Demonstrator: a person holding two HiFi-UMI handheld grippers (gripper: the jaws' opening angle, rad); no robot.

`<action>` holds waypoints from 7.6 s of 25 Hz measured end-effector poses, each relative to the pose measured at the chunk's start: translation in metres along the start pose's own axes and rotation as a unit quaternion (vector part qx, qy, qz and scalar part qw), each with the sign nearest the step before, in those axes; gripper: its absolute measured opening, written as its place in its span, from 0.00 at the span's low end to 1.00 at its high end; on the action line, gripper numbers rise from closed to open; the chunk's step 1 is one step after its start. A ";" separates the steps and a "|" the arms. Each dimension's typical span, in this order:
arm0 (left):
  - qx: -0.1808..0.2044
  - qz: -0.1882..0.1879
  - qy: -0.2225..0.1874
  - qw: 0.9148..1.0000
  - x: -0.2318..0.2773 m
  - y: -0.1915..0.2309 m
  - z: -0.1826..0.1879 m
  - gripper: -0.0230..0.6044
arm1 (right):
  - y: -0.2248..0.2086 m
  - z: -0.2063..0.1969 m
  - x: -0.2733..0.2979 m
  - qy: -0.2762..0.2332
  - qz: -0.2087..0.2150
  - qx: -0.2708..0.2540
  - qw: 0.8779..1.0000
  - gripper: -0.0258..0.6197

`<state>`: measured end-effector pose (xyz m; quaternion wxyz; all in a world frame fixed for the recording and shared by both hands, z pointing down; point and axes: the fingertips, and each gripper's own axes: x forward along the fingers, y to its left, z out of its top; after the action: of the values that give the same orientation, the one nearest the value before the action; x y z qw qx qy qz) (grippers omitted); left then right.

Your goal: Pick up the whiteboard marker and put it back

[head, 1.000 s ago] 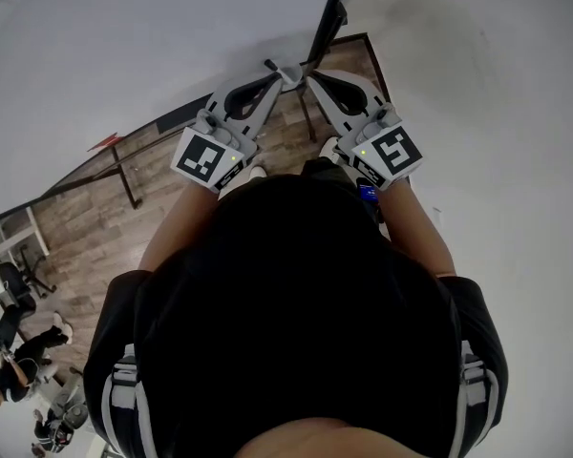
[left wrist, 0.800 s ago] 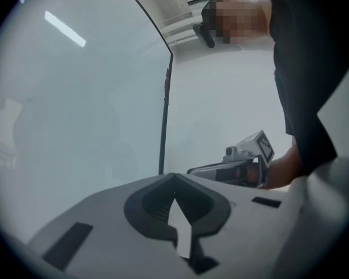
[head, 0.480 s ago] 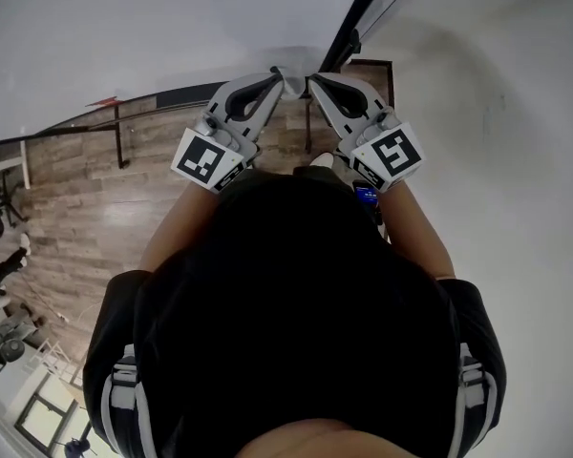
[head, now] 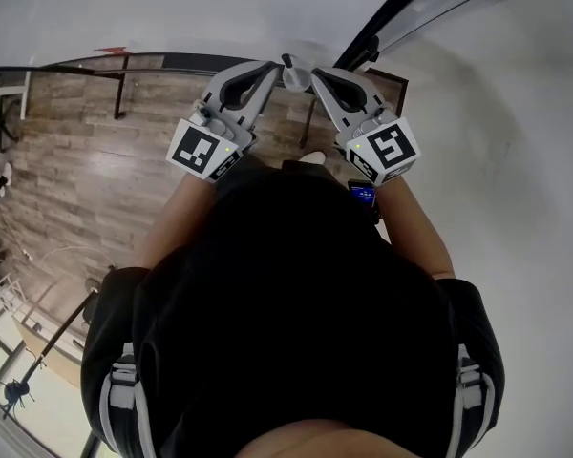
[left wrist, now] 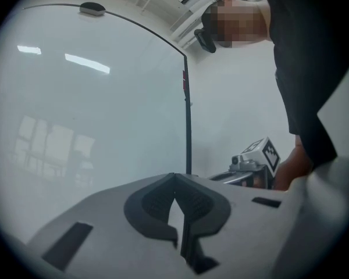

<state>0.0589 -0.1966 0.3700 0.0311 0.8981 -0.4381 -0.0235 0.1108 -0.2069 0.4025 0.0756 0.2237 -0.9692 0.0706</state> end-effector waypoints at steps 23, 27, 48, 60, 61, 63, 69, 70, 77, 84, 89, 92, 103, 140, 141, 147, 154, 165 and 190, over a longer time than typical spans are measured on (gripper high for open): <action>-0.003 -0.014 0.014 1.000 -0.016 0.024 -0.047 0.04 | -0.007 -0.098 0.057 0.111 -0.049 0.049 0.991 0.03; 0.002 -0.024 0.015 1.000 -0.011 0.027 -0.051 0.04 | -0.011 -0.114 0.061 0.125 -0.063 0.054 0.989 0.04; 0.005 -0.039 0.018 0.999 -0.019 0.048 -0.066 0.04 | -0.027 -0.167 0.099 0.202 -0.110 0.056 0.971 0.15; -0.012 -0.037 0.019 0.999 -0.031 0.056 -0.070 0.04 | -0.034 -0.188 0.113 0.240 -0.125 0.054 0.961 0.18; -0.011 -0.036 0.019 0.999 -0.032 0.056 -0.070 0.04 | -0.035 -0.189 0.113 0.241 -0.127 0.052 0.961 0.18; -0.011 -0.036 0.020 0.999 -0.034 0.057 -0.070 0.04 | -0.035 -0.189 0.116 0.245 -0.126 0.048 0.960 0.18; -0.015 -0.031 0.018 0.999 -0.038 0.057 -0.065 0.04 | -0.036 -0.194 0.119 0.264 -0.126 0.027 0.956 0.17; -0.015 -0.031 0.018 0.999 -0.039 0.057 -0.065 0.04 | -0.036 -0.195 0.120 0.267 -0.128 0.023 0.955 0.17; -0.015 -0.025 0.021 0.999 -0.042 0.065 -0.066 0.04 | -0.037 -0.194 0.124 0.263 -0.132 0.020 0.955 0.14; -0.013 -0.027 0.022 0.999 -0.041 0.065 -0.064 0.04 | -0.033 -0.178 0.118 0.233 -0.127 0.030 0.964 0.14; -0.006 -0.028 0.022 0.999 -0.037 0.066 -0.060 0.04 | -0.032 -0.156 0.112 0.198 -0.124 0.030 0.972 0.14; -0.001 -0.028 0.021 0.999 -0.035 0.065 -0.055 0.04 | -0.033 -0.148 0.106 0.188 -0.124 0.036 0.974 0.14; 0.003 -0.032 0.028 0.999 -0.023 0.058 -0.050 0.04 | -0.026 -0.102 0.079 0.136 -0.106 0.055 0.983 0.14; 0.024 -0.102 0.018 0.994 -0.027 -0.001 0.002 0.04 | 0.034 0.026 -0.019 -0.011 -0.055 0.001 0.998 0.14; 0.025 -0.104 0.019 0.994 -0.026 -0.002 0.001 0.04 | 0.033 0.026 -0.020 -0.012 -0.059 -0.002 0.998 0.14; 0.031 -0.110 0.022 0.993 -0.024 -0.008 0.002 0.04 | 0.030 0.028 -0.023 -0.015 -0.068 0.001 0.998 0.14; 0.033 -0.106 0.021 0.994 -0.021 -0.007 0.001 0.04 | 0.026 0.030 -0.024 -0.021 -0.069 0.004 0.997 0.14; 0.033 -0.103 0.017 0.994 -0.018 -0.002 0.001 0.04 | 0.025 0.032 -0.019 -0.027 -0.065 0.012 0.997 0.14; 0.016 -0.102 0.017 0.994 -0.016 0.005 -0.013 0.04 | 0.016 0.011 -0.008 -0.013 -0.093 0.007 0.996 0.14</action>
<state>0.0456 -0.1864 0.3840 0.0219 0.9389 -0.3435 -0.0039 0.1096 -0.1917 0.3889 0.0676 0.3144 -0.9445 0.0670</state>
